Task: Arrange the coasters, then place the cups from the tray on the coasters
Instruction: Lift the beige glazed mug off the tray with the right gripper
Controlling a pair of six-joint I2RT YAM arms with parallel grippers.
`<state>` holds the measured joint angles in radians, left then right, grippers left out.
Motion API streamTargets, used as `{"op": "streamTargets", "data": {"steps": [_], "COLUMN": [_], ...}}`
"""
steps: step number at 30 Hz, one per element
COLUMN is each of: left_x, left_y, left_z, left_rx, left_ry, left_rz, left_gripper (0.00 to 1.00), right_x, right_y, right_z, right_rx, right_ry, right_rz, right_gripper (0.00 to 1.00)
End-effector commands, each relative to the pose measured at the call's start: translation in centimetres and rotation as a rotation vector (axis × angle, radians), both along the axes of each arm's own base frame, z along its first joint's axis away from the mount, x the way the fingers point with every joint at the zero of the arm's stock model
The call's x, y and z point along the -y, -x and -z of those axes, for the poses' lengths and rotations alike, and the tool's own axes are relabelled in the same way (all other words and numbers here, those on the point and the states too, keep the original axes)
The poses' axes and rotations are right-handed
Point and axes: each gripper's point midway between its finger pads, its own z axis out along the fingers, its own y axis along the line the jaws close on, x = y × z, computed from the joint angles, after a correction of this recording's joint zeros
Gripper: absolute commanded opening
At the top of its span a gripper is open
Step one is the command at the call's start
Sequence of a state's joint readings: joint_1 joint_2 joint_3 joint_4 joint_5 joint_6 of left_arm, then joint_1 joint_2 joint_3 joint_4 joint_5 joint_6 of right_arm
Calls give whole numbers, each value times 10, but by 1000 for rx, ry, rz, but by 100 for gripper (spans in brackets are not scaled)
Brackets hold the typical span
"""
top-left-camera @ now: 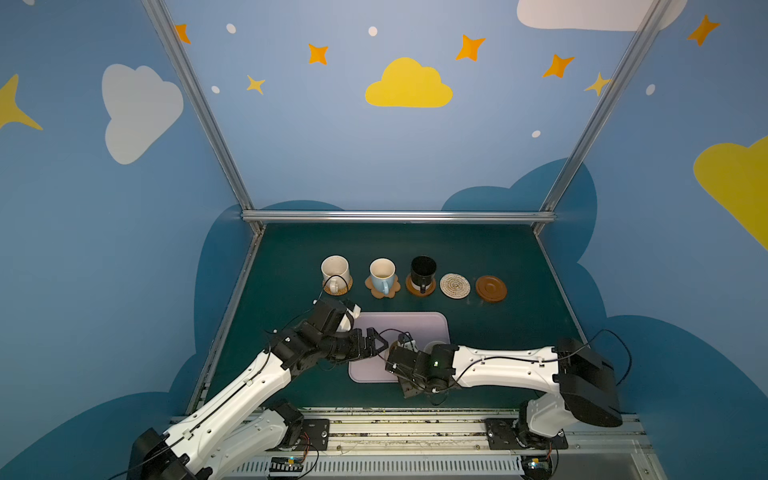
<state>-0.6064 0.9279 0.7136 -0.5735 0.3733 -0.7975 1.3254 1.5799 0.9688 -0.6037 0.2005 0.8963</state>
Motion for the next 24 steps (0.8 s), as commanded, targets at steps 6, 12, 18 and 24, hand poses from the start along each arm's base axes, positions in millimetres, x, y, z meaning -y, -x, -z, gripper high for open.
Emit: {"op": "streamTargets", "data": {"steps": [6, 12, 18, 24], "left_x": [-3, -4, -7, -9], "left_y": [-1, -1, -2, -4], "left_z": [-5, -5, -10, -20], "left_rx": [26, 31, 45, 73], "left_ry": [18, 18, 28, 42], "left_rz": [-17, -25, -42, -55], "left_gripper": [100, 100, 100, 100], "right_x": [-11, -15, -17, -20], "right_y": [-9, -8, -9, -11], "right_z": [-26, -30, -41, -56], "right_rx": [63, 72, 101, 136], "right_ry": [-67, -75, -86, -114], "right_rz": [-20, -34, -43, -63], "right_gripper": [13, 7, 2, 0]}}
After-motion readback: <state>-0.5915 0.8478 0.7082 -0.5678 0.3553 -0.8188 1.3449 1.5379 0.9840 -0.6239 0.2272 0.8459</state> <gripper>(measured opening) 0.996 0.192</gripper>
